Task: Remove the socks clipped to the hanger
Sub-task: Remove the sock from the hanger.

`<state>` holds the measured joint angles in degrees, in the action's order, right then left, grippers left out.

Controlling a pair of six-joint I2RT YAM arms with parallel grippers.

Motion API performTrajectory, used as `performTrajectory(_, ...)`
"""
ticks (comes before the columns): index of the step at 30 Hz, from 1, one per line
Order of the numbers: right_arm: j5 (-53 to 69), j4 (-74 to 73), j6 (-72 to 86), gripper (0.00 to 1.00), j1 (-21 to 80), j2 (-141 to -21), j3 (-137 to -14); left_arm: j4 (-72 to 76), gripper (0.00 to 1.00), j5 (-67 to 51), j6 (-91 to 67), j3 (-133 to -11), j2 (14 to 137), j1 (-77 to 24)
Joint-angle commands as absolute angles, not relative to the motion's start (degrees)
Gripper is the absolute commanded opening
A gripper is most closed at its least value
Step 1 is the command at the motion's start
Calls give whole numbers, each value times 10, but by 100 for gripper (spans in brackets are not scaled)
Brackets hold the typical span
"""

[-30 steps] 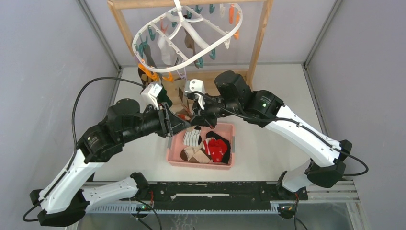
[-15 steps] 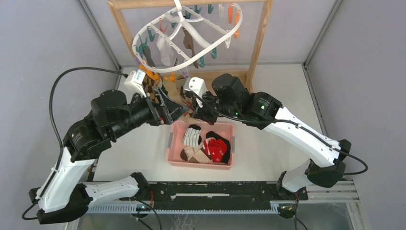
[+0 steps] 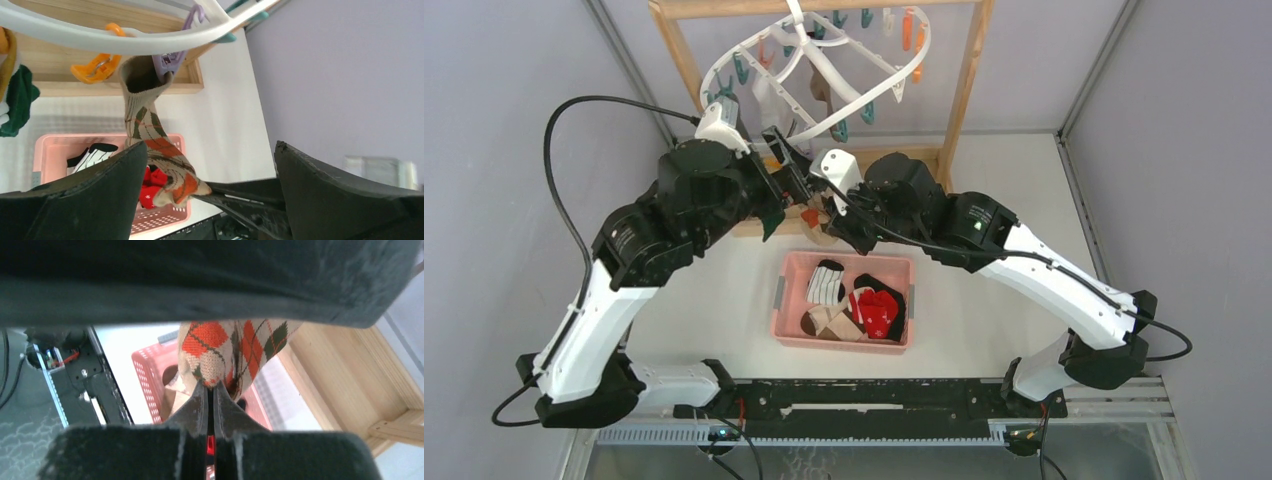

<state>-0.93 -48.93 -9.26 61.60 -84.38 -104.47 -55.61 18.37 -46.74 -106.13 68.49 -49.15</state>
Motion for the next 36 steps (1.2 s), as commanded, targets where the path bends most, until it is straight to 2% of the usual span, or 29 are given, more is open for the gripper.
performTrajectory(1,-33,-491,-69,0,630,-854,-1089,-576,100,254,-485,-1101,709,-491)
performTrajectory(7,-27,-494,-52,0,638,-854,-1095,-586,97,305,-482,-1107,729,-491)
performTrajectory(11,-21,-495,-45,0,640,-855,-1093,-571,80,323,-466,-1107,738,-492)
performTrajectory(16,-15,-495,-38,0,641,-854,-1093,-553,66,345,-446,-1116,754,-491)
performTrajectory(36,-6,-498,-30,0,641,-837,-1089,-504,63,416,-392,-1106,769,-490)
